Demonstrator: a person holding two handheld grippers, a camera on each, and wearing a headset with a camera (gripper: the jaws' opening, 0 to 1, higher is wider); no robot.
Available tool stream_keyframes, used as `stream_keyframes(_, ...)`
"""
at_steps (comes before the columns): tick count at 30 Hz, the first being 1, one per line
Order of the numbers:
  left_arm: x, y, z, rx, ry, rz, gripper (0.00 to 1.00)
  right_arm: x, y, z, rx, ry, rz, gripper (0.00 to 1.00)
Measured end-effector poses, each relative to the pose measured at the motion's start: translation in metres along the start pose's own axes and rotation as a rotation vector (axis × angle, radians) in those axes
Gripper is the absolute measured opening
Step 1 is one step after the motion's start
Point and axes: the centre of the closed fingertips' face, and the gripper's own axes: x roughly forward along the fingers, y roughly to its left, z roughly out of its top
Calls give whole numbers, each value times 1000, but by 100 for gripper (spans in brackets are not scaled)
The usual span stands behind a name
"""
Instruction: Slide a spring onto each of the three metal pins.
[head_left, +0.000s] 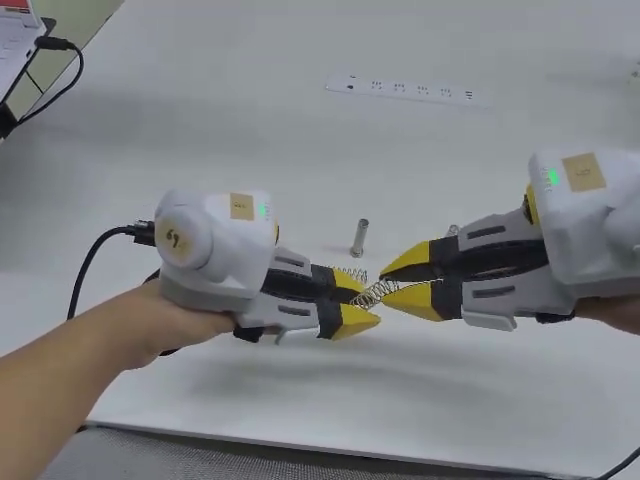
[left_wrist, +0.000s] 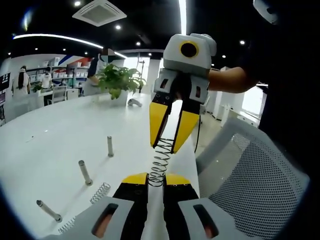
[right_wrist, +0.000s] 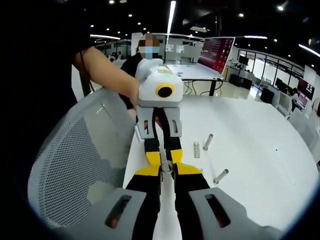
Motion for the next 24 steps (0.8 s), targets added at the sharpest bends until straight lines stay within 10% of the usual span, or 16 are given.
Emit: stream_keyframes(24,-1,1,2,20,-3,1,2,1,1,7,26,-6,7,7)
